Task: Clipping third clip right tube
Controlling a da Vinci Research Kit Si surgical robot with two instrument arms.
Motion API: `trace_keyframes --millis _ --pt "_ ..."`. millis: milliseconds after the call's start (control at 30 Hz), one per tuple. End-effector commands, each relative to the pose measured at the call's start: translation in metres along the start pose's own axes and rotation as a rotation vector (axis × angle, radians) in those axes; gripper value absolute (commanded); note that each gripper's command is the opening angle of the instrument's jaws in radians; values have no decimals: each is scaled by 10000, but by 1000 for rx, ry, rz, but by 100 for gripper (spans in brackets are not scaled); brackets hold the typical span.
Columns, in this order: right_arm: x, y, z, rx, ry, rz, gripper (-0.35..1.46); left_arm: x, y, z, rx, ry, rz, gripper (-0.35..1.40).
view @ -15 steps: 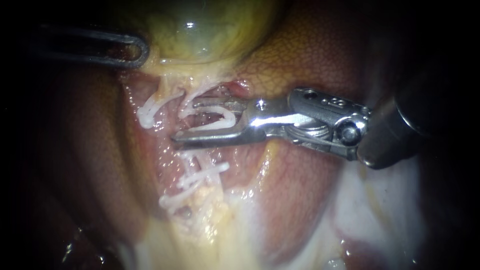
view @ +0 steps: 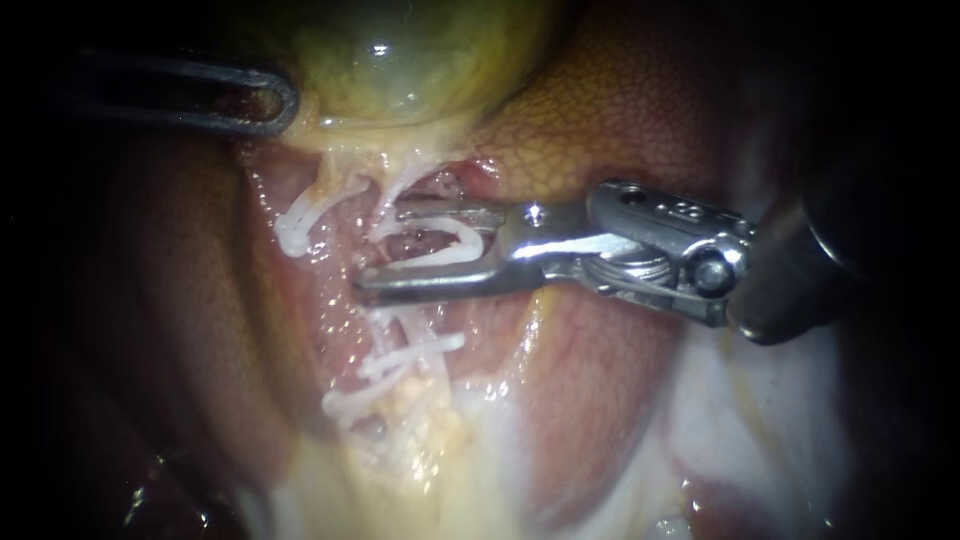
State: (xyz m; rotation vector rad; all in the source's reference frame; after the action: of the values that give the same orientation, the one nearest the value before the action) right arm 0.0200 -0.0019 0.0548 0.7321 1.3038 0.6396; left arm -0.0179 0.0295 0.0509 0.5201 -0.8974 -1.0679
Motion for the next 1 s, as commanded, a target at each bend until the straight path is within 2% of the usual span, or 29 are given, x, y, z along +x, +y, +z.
trace_keyframes --millis 33,367,533,733,1000 --pt "1 -1 -4 0 0 0 44 0 0 0 0 0 0 -35" --pt "9 -14 -39 11 -4 7 44 0 0 0 0 0 0 -35" --pt "12 -16 -50 5 -3 9 44 0 0 0 0 0 0 -35" --pt "8 -10 -52 3 -3 7 44 0 0 0 0 0 0 -35" --pt "-2 10 -49 -20 2 0 44 0 0 0 0 0 0 -35"
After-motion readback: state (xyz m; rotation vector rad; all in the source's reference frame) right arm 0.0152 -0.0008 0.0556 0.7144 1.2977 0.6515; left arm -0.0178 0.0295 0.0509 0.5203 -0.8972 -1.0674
